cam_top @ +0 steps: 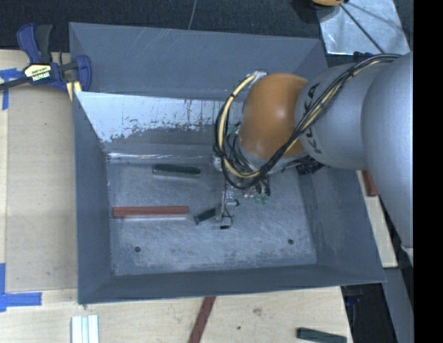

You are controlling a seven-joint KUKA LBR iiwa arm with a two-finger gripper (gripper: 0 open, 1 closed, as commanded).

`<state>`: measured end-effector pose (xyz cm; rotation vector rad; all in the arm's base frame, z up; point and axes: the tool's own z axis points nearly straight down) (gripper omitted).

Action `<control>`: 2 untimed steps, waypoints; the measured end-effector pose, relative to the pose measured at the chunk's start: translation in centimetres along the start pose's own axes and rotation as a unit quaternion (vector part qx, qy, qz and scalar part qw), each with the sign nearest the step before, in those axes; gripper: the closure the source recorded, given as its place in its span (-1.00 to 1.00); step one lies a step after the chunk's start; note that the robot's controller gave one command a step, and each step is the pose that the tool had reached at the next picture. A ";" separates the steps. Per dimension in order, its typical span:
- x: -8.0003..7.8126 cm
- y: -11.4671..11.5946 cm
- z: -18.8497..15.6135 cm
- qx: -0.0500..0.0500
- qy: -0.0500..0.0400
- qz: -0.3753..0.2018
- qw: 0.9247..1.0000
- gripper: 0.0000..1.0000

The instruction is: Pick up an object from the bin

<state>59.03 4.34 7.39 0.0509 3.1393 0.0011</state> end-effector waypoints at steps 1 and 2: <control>5.5 3.3 0.3 -0.001 -0.002 -0.073 0.997 1.00; 5.5 3.3 0.3 -0.001 -0.002 -0.073 0.997 1.00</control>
Offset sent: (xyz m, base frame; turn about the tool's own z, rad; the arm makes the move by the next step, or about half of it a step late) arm 0.0000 0.0000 0.0000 0.0000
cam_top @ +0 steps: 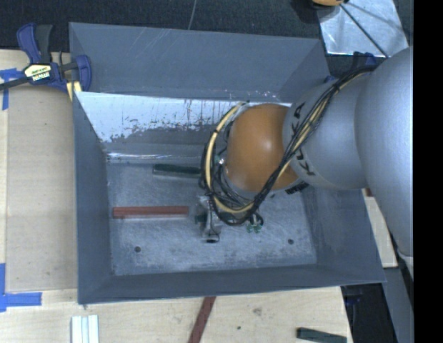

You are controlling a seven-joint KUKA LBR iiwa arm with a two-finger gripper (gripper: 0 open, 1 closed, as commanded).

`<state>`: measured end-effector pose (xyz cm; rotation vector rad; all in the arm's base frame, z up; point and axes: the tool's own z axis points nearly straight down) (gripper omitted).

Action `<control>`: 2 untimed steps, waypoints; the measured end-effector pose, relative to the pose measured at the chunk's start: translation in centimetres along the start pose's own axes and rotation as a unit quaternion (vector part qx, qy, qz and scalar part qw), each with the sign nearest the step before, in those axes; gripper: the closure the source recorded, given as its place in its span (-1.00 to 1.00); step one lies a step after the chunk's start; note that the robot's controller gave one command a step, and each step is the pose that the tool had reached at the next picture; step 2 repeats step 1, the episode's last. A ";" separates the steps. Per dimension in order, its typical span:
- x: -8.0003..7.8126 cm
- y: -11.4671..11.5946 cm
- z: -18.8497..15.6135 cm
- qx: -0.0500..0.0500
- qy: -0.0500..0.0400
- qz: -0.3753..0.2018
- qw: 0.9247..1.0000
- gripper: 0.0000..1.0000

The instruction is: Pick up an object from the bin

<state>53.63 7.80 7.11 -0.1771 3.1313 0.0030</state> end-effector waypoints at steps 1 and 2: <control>-2.4 -1.4 -15.9 0.001 0.000 -0.047 0.999 1.00; -2.4 -1.4 -15.9 0.001 0.000 -0.047 0.999 1.00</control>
Offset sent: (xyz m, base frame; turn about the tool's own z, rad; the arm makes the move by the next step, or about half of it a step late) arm 0.0000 0.0000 0.0000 0.0000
